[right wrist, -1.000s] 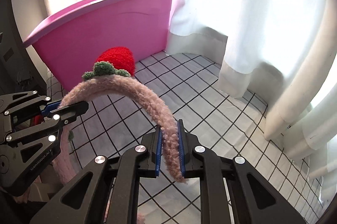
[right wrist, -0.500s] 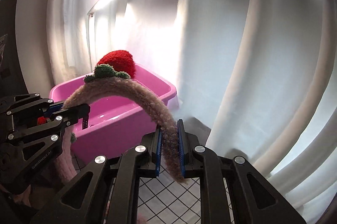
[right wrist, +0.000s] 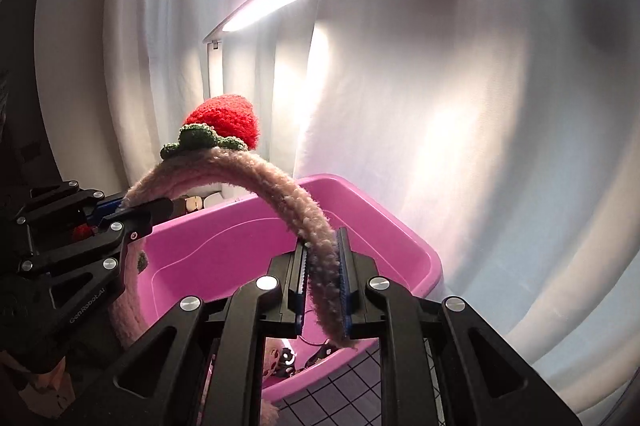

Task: Organize jewelry
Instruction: 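Carry the headband in both tools over the tub, then open the right tool to drop the headband into the tub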

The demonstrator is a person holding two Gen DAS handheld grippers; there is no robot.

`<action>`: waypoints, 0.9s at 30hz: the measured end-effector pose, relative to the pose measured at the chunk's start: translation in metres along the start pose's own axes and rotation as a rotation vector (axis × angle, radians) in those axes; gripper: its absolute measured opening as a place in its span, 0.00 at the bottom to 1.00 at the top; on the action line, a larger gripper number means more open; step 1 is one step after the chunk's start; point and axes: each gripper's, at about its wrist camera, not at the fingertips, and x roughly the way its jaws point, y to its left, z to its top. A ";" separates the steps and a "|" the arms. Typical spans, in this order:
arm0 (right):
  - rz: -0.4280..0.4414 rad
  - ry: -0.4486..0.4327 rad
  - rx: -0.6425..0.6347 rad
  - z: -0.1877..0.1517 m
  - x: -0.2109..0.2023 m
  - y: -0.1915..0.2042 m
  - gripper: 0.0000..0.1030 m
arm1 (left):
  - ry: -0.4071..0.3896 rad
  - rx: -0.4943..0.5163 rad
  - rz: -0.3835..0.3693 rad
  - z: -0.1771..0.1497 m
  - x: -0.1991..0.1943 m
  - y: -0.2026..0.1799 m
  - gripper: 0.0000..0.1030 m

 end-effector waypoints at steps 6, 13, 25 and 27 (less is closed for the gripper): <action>0.019 0.095 0.009 0.001 0.057 0.022 0.13 | 0.116 -0.066 0.002 -0.020 0.048 0.029 0.09; 0.001 0.185 0.001 0.005 0.102 0.034 0.21 | 0.222 -0.123 0.002 -0.035 0.086 0.045 0.16; -0.105 0.157 0.021 0.005 0.094 0.032 0.63 | 0.247 -0.158 0.081 -0.044 0.089 0.057 0.92; -0.109 0.153 0.034 0.004 0.089 0.030 0.63 | 0.258 -0.168 0.080 -0.045 0.089 0.058 0.92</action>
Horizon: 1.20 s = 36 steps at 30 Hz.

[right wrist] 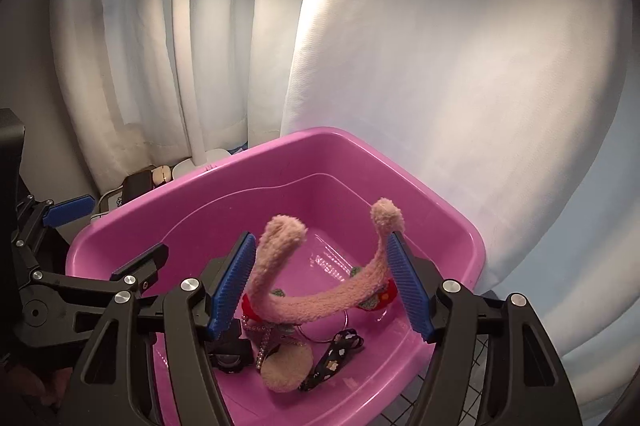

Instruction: Organize jewelry

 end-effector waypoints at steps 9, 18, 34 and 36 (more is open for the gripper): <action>-0.019 -0.013 0.033 -0.011 -0.020 -0.004 0.63 | -0.001 -0.020 -0.001 -0.003 -0.012 0.000 0.92; -0.027 -0.034 0.037 -0.026 -0.044 0.000 0.63 | -0.018 -0.027 -0.002 -0.004 -0.024 0.000 0.92; -0.018 -0.024 0.109 -0.051 -0.064 -0.004 0.63 | 0.007 -0.037 -0.006 -0.019 -0.036 0.001 0.92; -0.018 -0.025 0.110 -0.053 -0.066 -0.004 0.63 | 0.010 -0.037 -0.005 -0.022 -0.038 0.001 0.92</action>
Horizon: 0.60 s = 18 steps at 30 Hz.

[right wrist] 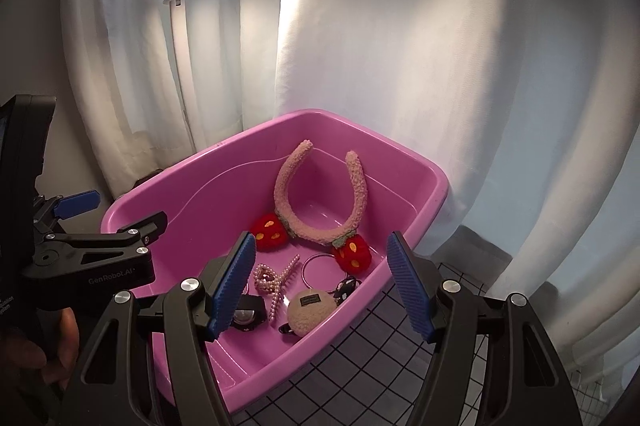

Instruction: Organize jewelry

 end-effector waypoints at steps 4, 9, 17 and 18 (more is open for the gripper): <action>0.000 0.000 -0.001 -0.003 -0.002 0.001 0.63 | 0.004 -0.003 0.002 -0.003 -0.002 0.001 0.92; -0.004 0.001 -0.006 -0.003 -0.004 0.002 0.63 | 0.005 0.002 0.004 -0.005 -0.004 0.000 0.92; -0.002 -0.001 -0.005 -0.004 -0.005 0.002 0.63 | 0.011 -0.004 0.002 -0.005 -0.004 0.002 0.92; -0.001 -0.002 -0.005 -0.004 -0.005 0.002 0.63 | 0.013 -0.008 0.003 -0.005 -0.004 0.002 0.92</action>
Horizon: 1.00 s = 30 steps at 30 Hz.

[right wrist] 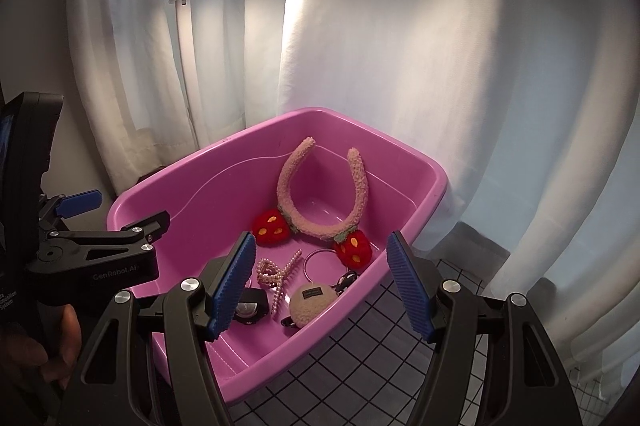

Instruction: Organize jewelry

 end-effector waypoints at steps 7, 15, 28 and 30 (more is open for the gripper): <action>-0.001 0.001 0.002 -0.001 -0.001 0.001 0.63 | -0.002 -0.008 0.001 0.001 -0.002 0.003 0.92; 0.000 0.002 0.002 -0.001 -0.002 0.002 0.63 | -0.003 -0.006 -0.004 0.001 -0.003 0.003 0.92; 0.002 0.001 0.002 -0.002 -0.003 0.002 0.63 | -0.002 -0.003 -0.006 0.002 -0.005 0.004 0.92; -0.001 0.000 0.001 -0.003 -0.004 0.002 0.63 | -0.003 -0.004 -0.007 0.002 -0.005 0.004 0.92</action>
